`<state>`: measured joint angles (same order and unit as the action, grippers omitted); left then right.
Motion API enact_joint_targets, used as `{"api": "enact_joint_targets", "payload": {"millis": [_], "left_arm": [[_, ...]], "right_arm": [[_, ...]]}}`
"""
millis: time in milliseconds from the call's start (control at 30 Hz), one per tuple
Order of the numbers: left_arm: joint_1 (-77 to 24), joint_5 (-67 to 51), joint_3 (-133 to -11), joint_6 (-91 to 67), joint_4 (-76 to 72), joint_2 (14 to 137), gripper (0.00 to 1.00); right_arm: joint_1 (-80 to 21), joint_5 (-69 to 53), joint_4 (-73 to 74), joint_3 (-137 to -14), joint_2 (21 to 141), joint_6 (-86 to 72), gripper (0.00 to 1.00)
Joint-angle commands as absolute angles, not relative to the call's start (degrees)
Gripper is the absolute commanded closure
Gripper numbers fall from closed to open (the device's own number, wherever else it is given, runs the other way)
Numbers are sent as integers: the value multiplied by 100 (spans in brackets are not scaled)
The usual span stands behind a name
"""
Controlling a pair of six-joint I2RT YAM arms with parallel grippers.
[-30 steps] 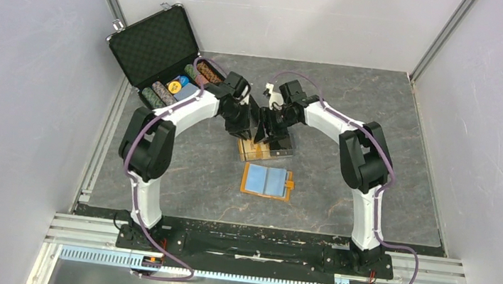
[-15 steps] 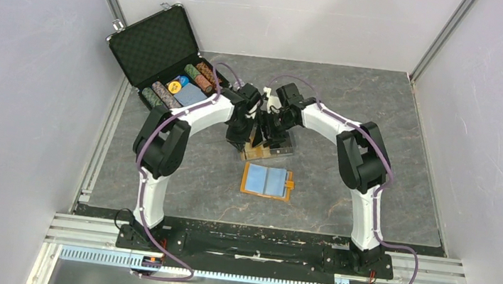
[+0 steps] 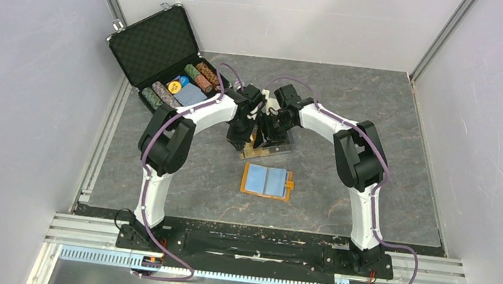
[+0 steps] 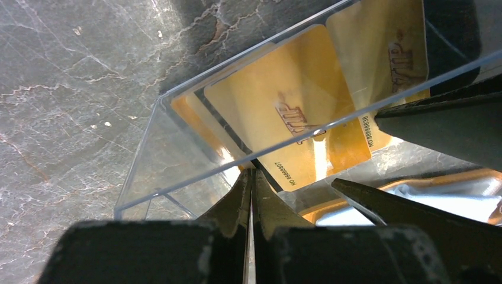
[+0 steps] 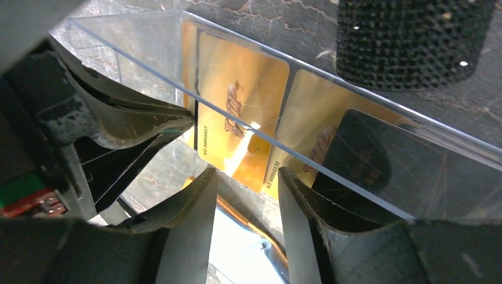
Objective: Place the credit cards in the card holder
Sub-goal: Pick up the credit card from the storage box.
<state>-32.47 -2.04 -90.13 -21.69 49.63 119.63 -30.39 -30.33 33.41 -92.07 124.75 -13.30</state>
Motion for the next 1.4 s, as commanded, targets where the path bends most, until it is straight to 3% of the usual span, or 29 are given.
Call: {"api": "enact_joint_targets", "payload": {"millis": [0, 200, 500, 733, 867, 1233, 1367], "left_arm": [[-3349, -312, -9155, -1868, 4905, 12140, 95], [-3349, -336, -9102, -1890, 4878, 12134, 96], [-3349, -369, -9111, -1890, 4860, 12151, 97], [-3349, -361, -9106, -1890, 4861, 12151, 97], [-3348, -347, -9093, -1872, 4861, 12138, 98], [-3349, -329, -9088, -1871, 4872, 12114, 98], [-3346, -308, -9090, -1897, 4862, 12099, 98]], "right_arm": [[-3157, -3434, 3009, -9113, 12886, -1448, 57], [-3155, -4084, 2564, -9009, 12890, -1811, 63], [-3155, -4447, 2091, -8721, 12615, -2190, 87], [-3155, -4320, 2089, -8684, 12385, -2132, 96], [-3170, -4161, 2203, -8713, 12348, -2009, 96], [-3289, -3816, 2614, -8923, 12313, -1482, 81], [-3321, -3831, 2567, -8906, 12250, -1492, 88]]}}
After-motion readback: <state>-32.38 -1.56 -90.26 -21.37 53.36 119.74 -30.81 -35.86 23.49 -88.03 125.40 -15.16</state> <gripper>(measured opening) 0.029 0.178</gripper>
